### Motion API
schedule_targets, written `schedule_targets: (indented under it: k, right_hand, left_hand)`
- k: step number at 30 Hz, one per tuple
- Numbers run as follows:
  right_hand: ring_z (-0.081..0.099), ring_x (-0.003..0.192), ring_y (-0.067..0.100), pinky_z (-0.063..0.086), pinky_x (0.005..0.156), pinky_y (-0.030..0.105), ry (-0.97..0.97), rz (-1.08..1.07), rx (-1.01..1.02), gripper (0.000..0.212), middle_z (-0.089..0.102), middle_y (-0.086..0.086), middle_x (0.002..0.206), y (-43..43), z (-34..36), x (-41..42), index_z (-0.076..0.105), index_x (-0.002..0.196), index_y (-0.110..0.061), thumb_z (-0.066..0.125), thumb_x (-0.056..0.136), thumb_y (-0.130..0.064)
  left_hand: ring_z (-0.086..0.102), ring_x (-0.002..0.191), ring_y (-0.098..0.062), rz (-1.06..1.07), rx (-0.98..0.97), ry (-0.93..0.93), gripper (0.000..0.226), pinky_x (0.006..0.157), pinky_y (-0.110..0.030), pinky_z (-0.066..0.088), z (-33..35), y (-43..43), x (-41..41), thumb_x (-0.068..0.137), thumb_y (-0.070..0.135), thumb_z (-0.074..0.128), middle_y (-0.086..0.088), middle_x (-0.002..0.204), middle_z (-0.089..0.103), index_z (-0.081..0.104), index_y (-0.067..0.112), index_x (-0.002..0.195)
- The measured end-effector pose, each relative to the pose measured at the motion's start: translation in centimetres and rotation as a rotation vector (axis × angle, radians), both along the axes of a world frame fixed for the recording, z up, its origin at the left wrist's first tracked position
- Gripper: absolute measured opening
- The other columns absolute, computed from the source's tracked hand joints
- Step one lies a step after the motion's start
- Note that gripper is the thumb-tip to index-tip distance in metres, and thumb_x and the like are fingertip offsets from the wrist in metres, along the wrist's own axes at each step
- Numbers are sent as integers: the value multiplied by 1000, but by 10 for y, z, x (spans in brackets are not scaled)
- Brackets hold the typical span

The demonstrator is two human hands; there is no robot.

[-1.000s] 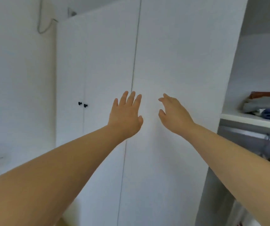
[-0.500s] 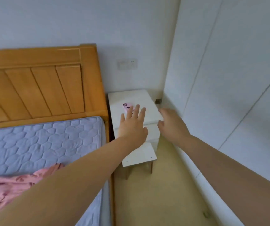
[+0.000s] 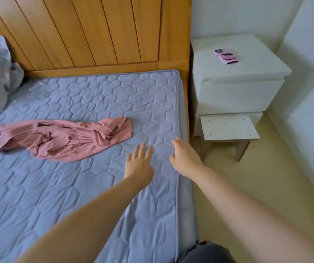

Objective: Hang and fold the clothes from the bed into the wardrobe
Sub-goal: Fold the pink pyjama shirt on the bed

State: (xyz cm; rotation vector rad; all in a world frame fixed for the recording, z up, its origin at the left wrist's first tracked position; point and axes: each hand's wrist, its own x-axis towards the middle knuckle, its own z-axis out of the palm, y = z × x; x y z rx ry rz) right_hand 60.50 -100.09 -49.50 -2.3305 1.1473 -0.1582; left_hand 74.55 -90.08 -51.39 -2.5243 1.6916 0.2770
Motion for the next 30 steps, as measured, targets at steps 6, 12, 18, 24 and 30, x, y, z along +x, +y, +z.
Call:
schedule_targets:
  k: [6,12,18,24,30]
  right_hand:
    - [25,140,30,26,112,39,129,28,111,57,20,16,156,76,-41,49,26,145,-5,48,96,-23]
    - [26,140,28,28,112,39,176,62,131,59,25,13,153,114,-60,95,25,146,-6,49,94,-22]
    - [15,145,26,22,115,39,215,120,76,68,8,10,159,128,-79,143,19,148,-9,52,92,-25]
    - [3,147,26,10,118,38,224,227,-93,74,0,16,159,119,-99,214,15,150,-7,54,91,-30]
    - [-4,147,29,8,115,52,241,349,-397,94,-9,14,159,90,-104,296,8,152,-12,64,81,-39]
  left_hand:
    - [-7,147,-25,104,57,15,74,117,-49,10,-43,90,63,95,31,45,-4,160,-10,-1,23,152]
    - [-4,147,-26,300,21,45,69,116,-52,10,-73,143,142,96,35,41,-3,160,-6,2,26,152]
    - [0,147,-26,497,-71,97,63,115,-56,9,-113,168,212,96,49,30,0,161,3,7,31,152]
    - [8,146,-27,463,-72,25,71,109,-64,10,-150,156,228,84,52,19,-6,159,12,16,30,151]
    - [10,146,-25,411,-175,25,73,110,-61,6,-166,148,244,80,49,20,-10,157,19,25,26,149]
